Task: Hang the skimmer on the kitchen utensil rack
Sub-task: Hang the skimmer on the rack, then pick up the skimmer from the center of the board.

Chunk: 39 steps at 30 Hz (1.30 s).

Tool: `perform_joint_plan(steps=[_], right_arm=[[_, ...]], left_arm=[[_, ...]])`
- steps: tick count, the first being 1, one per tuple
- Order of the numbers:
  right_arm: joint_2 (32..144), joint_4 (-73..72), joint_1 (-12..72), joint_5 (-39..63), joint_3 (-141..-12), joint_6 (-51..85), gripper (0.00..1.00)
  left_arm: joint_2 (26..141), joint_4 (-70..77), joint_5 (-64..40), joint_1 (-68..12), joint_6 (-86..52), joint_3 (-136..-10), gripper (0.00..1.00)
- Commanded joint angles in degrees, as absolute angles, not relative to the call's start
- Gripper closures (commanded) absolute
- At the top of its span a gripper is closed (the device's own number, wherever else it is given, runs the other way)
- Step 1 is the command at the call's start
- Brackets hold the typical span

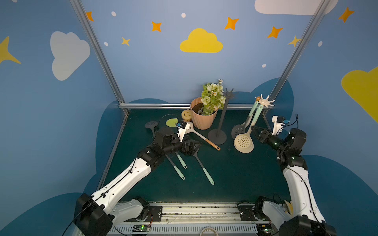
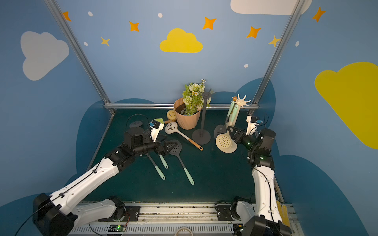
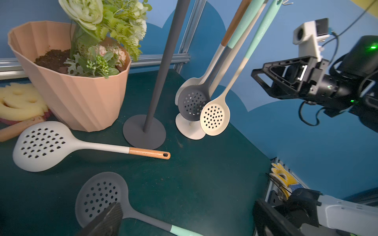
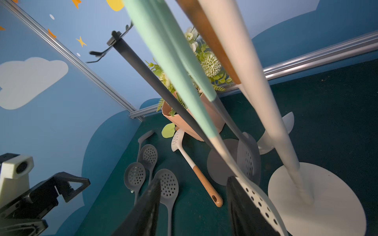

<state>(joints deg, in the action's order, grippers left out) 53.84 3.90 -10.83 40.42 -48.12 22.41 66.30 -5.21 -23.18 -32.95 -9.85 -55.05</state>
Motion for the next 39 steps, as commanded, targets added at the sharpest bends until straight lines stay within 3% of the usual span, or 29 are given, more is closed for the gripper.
perform_joint_plan(steps=[1, 10, 14, 18, 26, 33, 39], right_arm=[[48.65, 10.46, -6.55, 32.08, -46.22, 20.16, 0.43], [32.29, 13.77, 20.52, 4.15, -31.00, 27.24, 0.35], [37.11, 13.08, 33.23, -3.52, -29.14, 27.42, 0.35], [46.91, 9.46, 39.99, -5.04, -29.89, 26.52, 0.35], [59.99, 8.68, 43.57, 0.14, -35.23, 22.91, 0.35], [58.26, 4.42, 43.50, 5.65, -31.16, 22.55, 0.34], [58.00, 2.22, 43.50, 11.36, -29.58, 20.82, 0.35]], left_arm=[[67.29, -7.13, -17.41, -32.96, -10.14, -56.91, 0.00], [71.53, -10.96, -6.51, -31.64, -15.56, -59.08, 0.00], [74.33, -13.33, -3.85, -31.55, -16.34, -60.48, 0.00], [77.32, -16.47, 0.82, -31.27, -15.00, -61.93, 0.00], [82.71, -22.91, 8.84, -31.33, -10.44, -64.51, 0.01], [91.22, -26.27, -0.90, -30.44, 1.46, -68.50, 0.03], [99.25, -29.76, -7.75, -24.85, 2.81, -76.13, 0.05]])
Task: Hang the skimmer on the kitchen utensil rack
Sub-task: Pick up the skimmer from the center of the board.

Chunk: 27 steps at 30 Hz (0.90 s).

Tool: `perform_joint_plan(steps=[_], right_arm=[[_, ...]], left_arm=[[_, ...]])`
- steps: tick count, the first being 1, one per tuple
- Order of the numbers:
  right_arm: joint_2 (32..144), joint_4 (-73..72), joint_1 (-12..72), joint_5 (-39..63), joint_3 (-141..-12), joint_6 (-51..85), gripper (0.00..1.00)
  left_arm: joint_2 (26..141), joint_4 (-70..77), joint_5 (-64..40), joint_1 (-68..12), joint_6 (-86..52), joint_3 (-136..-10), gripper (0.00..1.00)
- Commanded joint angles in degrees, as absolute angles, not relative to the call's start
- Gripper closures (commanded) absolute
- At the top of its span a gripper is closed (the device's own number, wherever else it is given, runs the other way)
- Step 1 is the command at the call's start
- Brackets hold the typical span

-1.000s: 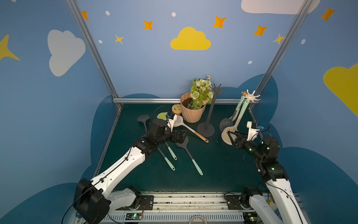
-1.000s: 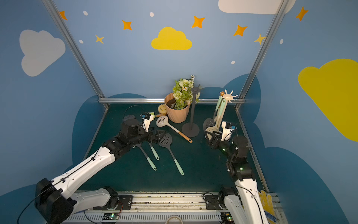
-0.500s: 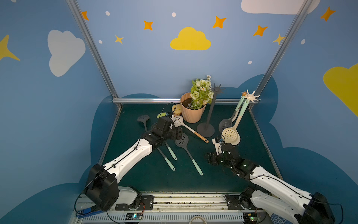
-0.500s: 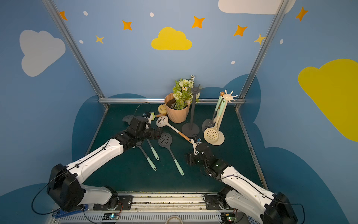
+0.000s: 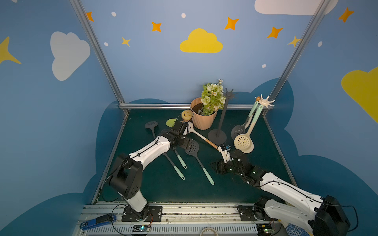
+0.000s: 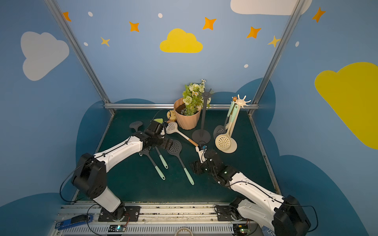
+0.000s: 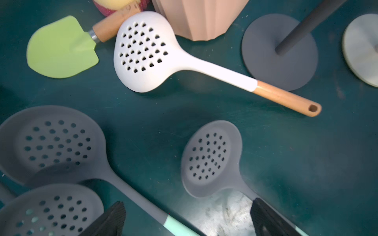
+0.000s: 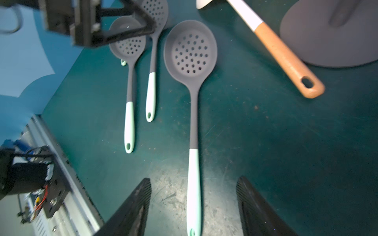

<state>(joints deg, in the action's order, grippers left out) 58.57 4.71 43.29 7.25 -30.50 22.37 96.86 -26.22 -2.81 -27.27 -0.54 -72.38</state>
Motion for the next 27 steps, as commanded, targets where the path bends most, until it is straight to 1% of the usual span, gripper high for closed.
perform_joint_plan(steps=[1, 6, 9, 14, 18, 20, 22, 23, 25, 26, 27], right_arm=[[58.11, 1.90, 43.44, 11.96, -29.59, 20.67, 0.35], [58.45, 1.49, 43.42, 13.21, -29.47, 19.22, 0.34], [58.10, 1.24, 43.50, 13.71, -29.40, 18.50, 0.35], [58.25, 0.11, 43.49, 13.88, -28.86, 18.19, 0.34], [59.05, -0.17, 43.44, 14.32, -29.01, 17.82, 0.35], [59.15, -0.28, 43.46, 14.24, -29.09, 17.75, 0.35], [58.99, -0.21, 43.42, 14.26, -29.17, 17.49, 0.35], [58.76, -0.10, 43.40, 14.02, -29.34, 17.53, 0.35], [58.23, 0.21, 43.42, 13.69, -29.62, 17.15, 0.35], [57.84, 0.67, 43.39, 13.20, -29.79, 16.97, 0.35], [57.40, 1.05, 43.42, 12.74, -29.89, 16.95, 0.34]], left_arm=[[100.56, -30.66, -8.58, -24.67, 3.76, -77.46, 0.06], [107.21, -38.45, -17.07, -24.73, 10.08, -85.39, 0.08], [111.44, -41.86, -15.20, -24.65, 12.78, -88.26, 0.10], [117.17, -43.75, -13.08, -24.61, 13.19, -92.00, 0.21], [119.53, -43.25, -14.39, -24.79, 12.59, -92.64, 0.37], [119.92, -43.55, -15.61, -24.86, 12.65, -93.02, 0.58], [119.52, -44.11, -16.84, -24.63, 12.74, -93.63, 0.75], [119.03, -44.41, -17.45, -24.57, 12.66, -93.90, 0.81], [117.30, -44.95, -18.35, -24.49, 12.35, -94.05, 0.92], [116.02, -45.00, -18.62, -24.51, 12.15, -93.68, 0.95], [114.75, -44.77, -18.67, -24.52, 11.72, -93.10, 0.96]])
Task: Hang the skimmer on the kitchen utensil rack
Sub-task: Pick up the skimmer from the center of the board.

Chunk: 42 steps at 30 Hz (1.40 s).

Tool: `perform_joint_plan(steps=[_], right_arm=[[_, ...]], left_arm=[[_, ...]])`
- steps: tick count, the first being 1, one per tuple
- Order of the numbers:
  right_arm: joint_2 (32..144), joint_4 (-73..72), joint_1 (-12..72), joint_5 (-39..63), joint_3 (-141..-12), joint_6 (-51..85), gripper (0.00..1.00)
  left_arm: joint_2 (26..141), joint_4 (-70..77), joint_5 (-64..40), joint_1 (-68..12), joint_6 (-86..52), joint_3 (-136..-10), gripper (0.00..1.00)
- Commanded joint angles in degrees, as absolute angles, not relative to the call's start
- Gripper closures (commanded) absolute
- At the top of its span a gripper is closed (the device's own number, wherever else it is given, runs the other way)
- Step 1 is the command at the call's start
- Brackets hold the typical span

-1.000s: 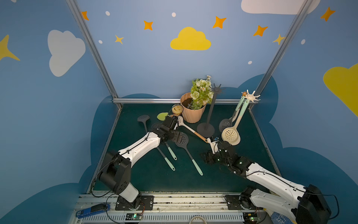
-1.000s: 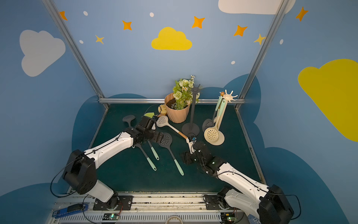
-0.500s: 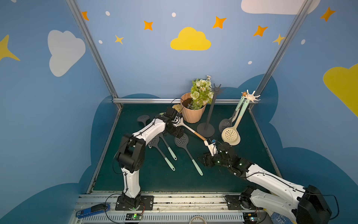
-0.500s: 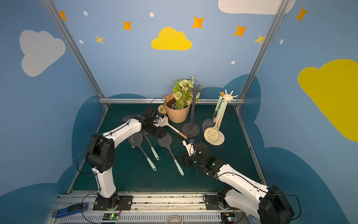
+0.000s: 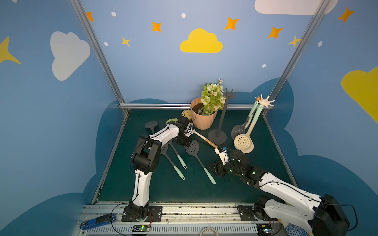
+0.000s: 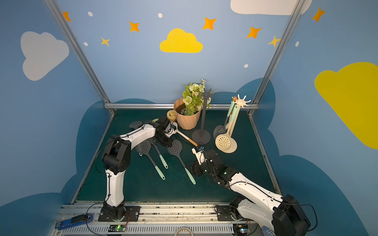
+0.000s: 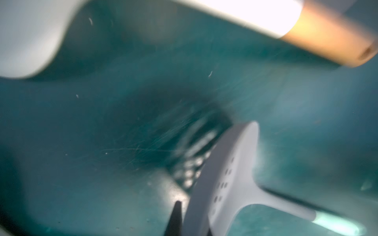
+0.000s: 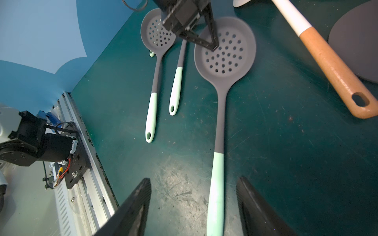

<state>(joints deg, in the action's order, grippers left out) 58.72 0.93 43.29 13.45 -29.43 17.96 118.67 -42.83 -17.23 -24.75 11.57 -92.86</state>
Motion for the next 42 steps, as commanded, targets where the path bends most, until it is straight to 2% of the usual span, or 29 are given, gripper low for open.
perform_joint_plan(steps=[1, 7, 11, 14, 17, 22, 31, 42], right_arm=[[56.87, 1.35, 43.42, 12.31, -30.12, 16.95, 0.35], [51.89, 2.63, 43.37, 9.01, -30.82, 17.62, 0.34], [48.19, 3.07, 43.45, 4.31, -31.87, 21.18, 0.34], [46.39, 2.88, 43.44, 0.00, -32.37, 27.63, 0.34], [45.16, 0.69, 43.59, -3.73, -31.94, 35.15, 0.35], [44.03, -5.20, 44.64, -9.55, -30.24, 46.38, 0.34], [47.81, -19.28, 48.66, -20.50, -27.36, 59.55, 0.35], [58.03, -34.01, 49.35, -26.69, -30.37, 58.94, 0.34]], left_arm=[[112.99, -44.36, -18.63, -24.35, 11.18, -92.19, 0.97], [102.45, -43.42, -17.44, -23.84, 6.85, -84.52, 0.96], [94.80, -42.17, -16.49, -22.37, -1.15, -78.75, 0.93], [87.53, -38.81, -15.66, -19.97, -11.10, -73.32, 0.96], [80.33, -31.50, -20.68, -16.78, -23.19, -66.18, 0.93], [72.16, -21.52, -19.99, -16.16, -39.00, -57.36, 0.95], [67.43, -9.19, -18.80, -16.24, -53.63, -48.30, 0.93], [66.38, -7.14, -21.42, -16.30, -54.93, -46.78, 0.93]])
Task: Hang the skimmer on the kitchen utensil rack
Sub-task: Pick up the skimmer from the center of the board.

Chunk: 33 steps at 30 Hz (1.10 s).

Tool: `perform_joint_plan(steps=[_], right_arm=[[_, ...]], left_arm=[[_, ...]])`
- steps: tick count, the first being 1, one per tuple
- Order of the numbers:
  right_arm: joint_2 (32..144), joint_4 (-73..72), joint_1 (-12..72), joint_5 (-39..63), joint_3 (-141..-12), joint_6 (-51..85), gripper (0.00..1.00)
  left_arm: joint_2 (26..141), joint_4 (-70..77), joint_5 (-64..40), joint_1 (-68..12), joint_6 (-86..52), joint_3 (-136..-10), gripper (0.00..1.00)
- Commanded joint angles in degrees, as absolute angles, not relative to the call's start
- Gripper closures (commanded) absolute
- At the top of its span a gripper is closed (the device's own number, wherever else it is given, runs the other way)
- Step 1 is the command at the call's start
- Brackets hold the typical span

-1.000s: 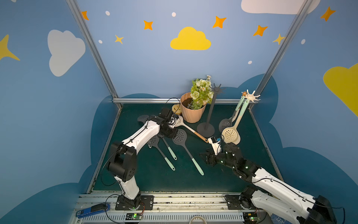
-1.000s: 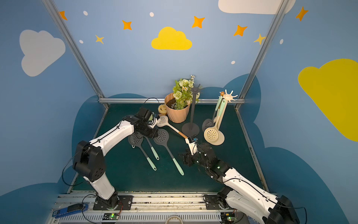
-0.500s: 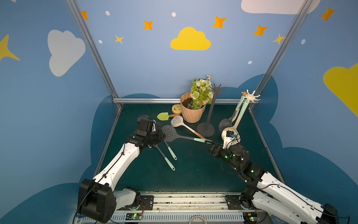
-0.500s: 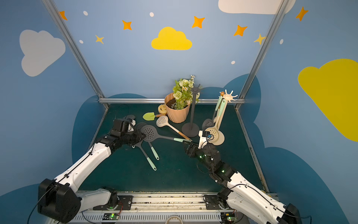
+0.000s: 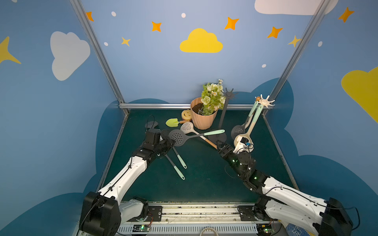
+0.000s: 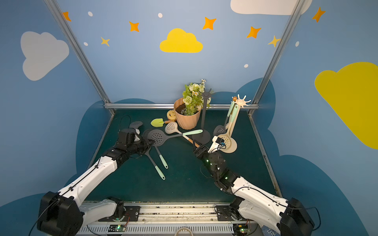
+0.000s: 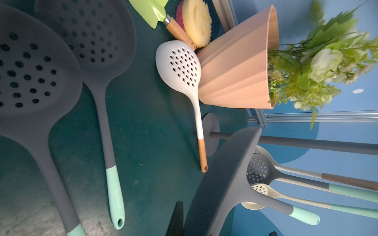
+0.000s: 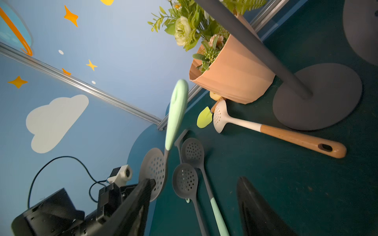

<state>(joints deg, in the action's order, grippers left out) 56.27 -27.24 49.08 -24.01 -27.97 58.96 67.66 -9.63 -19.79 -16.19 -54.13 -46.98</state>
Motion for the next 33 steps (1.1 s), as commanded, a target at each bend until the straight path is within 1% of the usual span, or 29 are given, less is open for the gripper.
perform_joint_plan(steps=[1, 9, 12, 15, 18, 20, 25, 26, 28, 30, 31, 33], right_arm=[[58.98, -34.63, 49.32, -26.87, -30.89, 58.84, 0.34], [65.55, -43.95, 49.22, -26.16, -34.34, 56.58, 0.34], [67.20, -42.71, 49.05, -25.64, -36.16, 56.80, 0.34], [69.31, -44.46, 48.15, -25.44, -36.91, 57.27, 0.35], [71.00, -44.64, 47.04, -24.71, -38.16, 57.76, 0.37], [72.09, -44.82, 46.44, -24.44, -39.95, 57.31, 0.46], [73.45, -45.89, 45.36, -23.52, -42.20, 54.01, 0.74], [73.44, -45.51, 45.41, -23.40, -42.68, 53.35, 0.81], [73.50, -45.34, 45.53, -22.74, -43.26, 51.59, 0.90], [73.82, -45.68, 45.63, -21.99, -43.31, 50.74, 0.97], [73.70, -45.52, 45.75, -21.64, -43.30, 50.39, 0.98], [73.64, -45.17, 45.91, -21.48, -42.90, 49.97, 1.00]], left_arm=[[66.21, -6.97, -21.69, -16.36, -54.85, -46.61, 0.93], [65.62, -7.13, -21.88, -16.25, -54.40, -46.13, 0.92], [65.84, -6.82, -22.49, -16.12, -54.14, -46.30, 0.92], [65.61, -6.07, -23.28, -16.16, -54.73, -46.06, 0.92], [64.44, -5.11, -24.15, -16.10, -55.35, -45.40, 0.92], [63.58, -5.19, -24.43, -16.10, -55.28, -45.05, 0.92], [62.25, -6.16, -25.21, -16.11, -54.18, -44.89, 0.90], [62.06, -6.56, -25.39, -16.24, -53.99, -45.01, 0.89], [61.72, -6.68, -25.90, -16.22, -53.83, -44.92, 0.87], [61.28, -6.68, -26.32, -16.33, -53.56, -44.82, 0.81], [61.24, -6.77, -26.67, -16.35, -53.10, -44.97, 0.78], [60.96, -7.80, -27.02, -16.44, -52.11, -45.43, 0.66]])
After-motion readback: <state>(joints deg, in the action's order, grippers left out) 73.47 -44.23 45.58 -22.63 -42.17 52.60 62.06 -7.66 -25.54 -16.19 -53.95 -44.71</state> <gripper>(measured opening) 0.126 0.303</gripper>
